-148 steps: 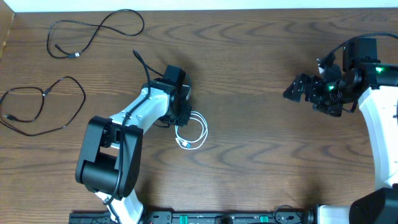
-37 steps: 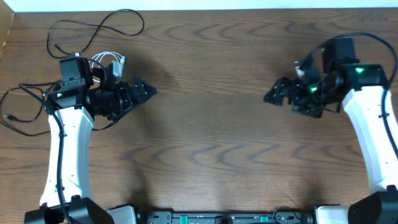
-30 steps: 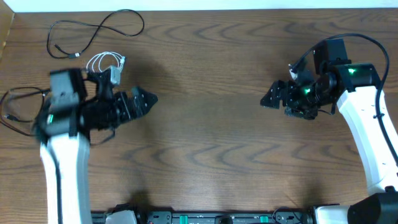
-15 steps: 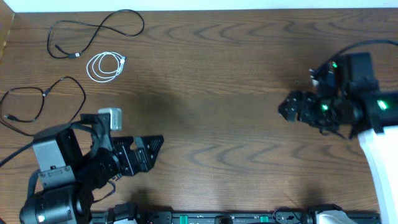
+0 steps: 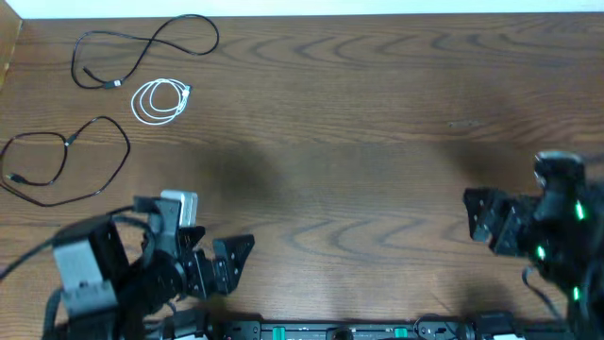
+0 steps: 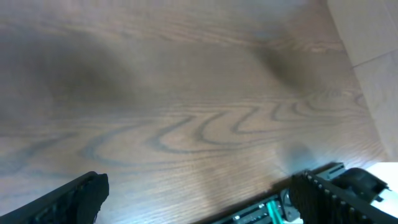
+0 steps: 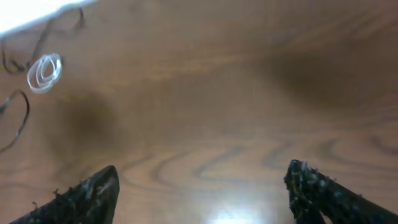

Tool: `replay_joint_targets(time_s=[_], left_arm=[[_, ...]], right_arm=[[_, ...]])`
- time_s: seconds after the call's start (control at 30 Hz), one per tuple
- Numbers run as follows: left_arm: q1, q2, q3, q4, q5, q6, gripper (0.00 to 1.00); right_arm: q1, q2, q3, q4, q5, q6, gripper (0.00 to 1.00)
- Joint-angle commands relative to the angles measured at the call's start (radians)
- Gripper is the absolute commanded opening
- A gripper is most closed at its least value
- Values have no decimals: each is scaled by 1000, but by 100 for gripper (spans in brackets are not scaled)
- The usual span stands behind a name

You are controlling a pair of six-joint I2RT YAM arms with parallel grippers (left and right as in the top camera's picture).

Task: Untangle cables

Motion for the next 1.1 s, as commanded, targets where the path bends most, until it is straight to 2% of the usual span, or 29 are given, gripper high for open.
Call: replay_joint_targets(time_s=[0.0, 0.13, 0.43, 0.83, 1.07], left_arm=[[3, -69, 3, 24, -12, 31, 98], [3, -101, 3, 63, -12, 32, 98], [3, -100, 3, 84, -12, 32, 98], [3, -100, 3, 84, -12, 31, 98], [3, -100, 3, 84, -12, 32, 98]], right_arm=[[3, -121, -98, 60, 80, -5, 99], [3, -199, -201, 158, 90, -5, 99], [3, -177, -304, 343, 114, -5, 99], [3, -169, -305, 335, 112, -5, 99], [3, -169, -305, 255, 112, -5, 99]])
